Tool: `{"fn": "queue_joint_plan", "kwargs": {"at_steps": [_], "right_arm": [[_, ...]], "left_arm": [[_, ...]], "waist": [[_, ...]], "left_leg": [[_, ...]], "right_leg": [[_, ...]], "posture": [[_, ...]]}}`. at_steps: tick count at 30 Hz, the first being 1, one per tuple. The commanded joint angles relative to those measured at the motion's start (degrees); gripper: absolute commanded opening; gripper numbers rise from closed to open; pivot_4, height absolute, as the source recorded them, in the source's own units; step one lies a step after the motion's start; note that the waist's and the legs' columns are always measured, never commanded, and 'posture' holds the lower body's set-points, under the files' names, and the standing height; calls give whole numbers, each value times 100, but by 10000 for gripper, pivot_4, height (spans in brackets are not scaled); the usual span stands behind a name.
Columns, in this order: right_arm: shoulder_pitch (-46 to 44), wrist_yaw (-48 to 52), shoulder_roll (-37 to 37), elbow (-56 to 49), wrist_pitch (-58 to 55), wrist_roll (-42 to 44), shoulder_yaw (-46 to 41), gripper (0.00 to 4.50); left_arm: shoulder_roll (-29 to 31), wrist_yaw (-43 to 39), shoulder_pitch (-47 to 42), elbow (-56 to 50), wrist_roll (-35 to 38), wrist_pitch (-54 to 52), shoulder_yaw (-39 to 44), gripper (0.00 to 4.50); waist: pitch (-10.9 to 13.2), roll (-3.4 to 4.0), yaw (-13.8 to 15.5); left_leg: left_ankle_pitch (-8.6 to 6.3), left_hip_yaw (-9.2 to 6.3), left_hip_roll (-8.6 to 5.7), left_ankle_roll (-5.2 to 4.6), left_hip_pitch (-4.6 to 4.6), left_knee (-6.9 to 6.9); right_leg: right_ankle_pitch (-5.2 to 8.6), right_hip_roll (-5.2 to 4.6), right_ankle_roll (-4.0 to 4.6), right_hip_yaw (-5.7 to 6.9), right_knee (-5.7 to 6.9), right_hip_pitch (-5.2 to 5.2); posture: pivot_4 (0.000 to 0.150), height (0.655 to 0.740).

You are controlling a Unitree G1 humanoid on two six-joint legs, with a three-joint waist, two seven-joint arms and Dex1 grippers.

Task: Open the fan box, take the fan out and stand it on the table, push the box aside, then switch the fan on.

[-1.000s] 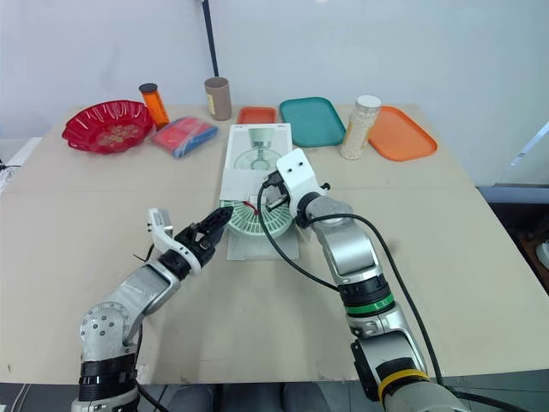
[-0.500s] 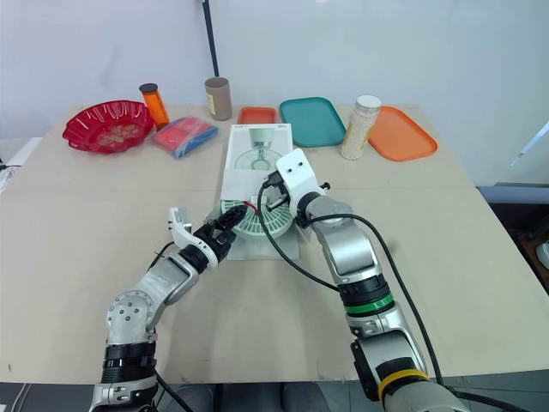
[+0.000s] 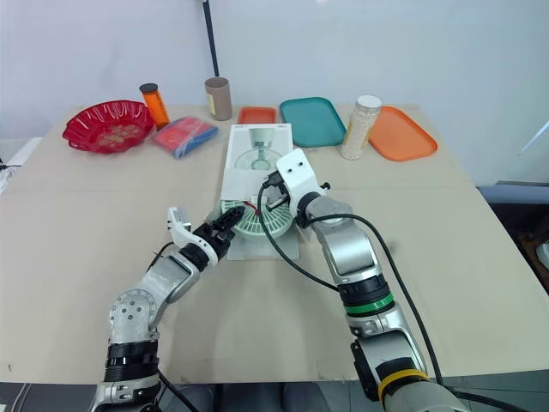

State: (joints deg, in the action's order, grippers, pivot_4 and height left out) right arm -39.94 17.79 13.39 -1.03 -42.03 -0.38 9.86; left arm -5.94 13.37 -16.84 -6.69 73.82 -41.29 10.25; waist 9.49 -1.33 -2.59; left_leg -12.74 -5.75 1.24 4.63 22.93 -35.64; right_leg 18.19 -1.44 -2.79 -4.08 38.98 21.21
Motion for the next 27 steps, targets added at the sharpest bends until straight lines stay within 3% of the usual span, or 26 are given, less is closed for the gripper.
{"fn": "queue_joint_plan", "kwargs": {"at_steps": [1,6,8,14,27], "right_arm": [[116,32,-11,50,-140,-32,66,0],[109,16,-33,45,-159,-24,55,0],[104,-8,-79,56,-201,11,8,0],[85,-48,-153,61,-254,-5,-12,0],[-72,-141,-307,158,-440,15,-111,0]], "left_arm": [[-138,-93,-57,-74,-6,66,-13,34397],[-128,-111,50,-148,101,49,26,19166],[-115,-92,68,-132,203,36,68,16694],[5,-7,177,-242,391,-76,103,16665],[833,362,1340,-1030,1310,-513,155,16665]], "waist": [[0,0,0],[-2,-3,-2],[-3,-5,-13],[-3,-5,-14],[-6,-9,-21]], "left_leg": [[0,0,0,0,0,0],[0,0,0,0,0,0],[0,1,1,0,-2,0],[0,1,3,0,-3,1],[-1,7,6,-1,-12,6]], "right_leg": [[0,0,0,0,0,0],[0,0,0,0,0,0],[0,1,0,-1,0,-1],[0,3,0,-3,0,0],[0,4,2,-7,0,-3]], "posture": [[1500,7400],[1500,7400],[1500,7400],[1500,7400],[1500,7400]]}}
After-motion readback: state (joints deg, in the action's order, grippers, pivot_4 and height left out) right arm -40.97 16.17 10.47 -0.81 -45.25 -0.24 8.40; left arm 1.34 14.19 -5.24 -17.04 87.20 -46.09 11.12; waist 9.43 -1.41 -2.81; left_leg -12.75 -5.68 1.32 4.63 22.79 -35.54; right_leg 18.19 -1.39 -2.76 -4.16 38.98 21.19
